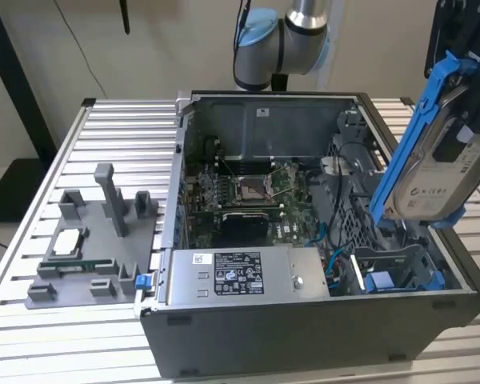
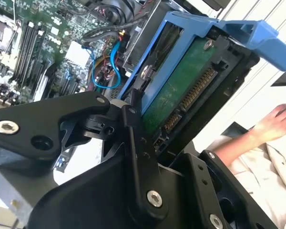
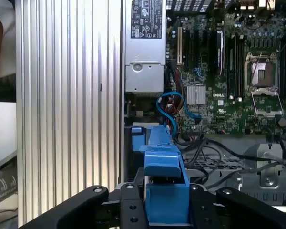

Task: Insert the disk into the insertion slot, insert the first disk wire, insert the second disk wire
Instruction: 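Insert the disk into the insertion slot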

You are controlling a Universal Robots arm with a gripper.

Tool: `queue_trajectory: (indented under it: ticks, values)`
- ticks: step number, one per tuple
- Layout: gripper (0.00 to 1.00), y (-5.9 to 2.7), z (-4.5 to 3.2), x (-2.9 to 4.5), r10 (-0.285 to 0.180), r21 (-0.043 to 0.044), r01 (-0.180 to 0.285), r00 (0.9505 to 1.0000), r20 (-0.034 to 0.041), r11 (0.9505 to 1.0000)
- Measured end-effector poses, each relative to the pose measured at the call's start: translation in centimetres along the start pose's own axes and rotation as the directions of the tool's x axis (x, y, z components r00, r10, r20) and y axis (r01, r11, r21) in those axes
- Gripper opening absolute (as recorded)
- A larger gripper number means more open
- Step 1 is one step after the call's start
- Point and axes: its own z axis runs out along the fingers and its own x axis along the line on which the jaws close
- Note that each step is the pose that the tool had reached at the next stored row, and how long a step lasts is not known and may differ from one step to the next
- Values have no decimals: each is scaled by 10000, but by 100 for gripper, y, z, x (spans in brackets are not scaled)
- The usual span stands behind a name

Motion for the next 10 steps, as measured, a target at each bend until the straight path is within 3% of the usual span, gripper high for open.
queue_trajectory:
  ticks: [10]
  values:
    - [0, -6, 88, 49, 2, 0, -2, 10000, -25, 10000]
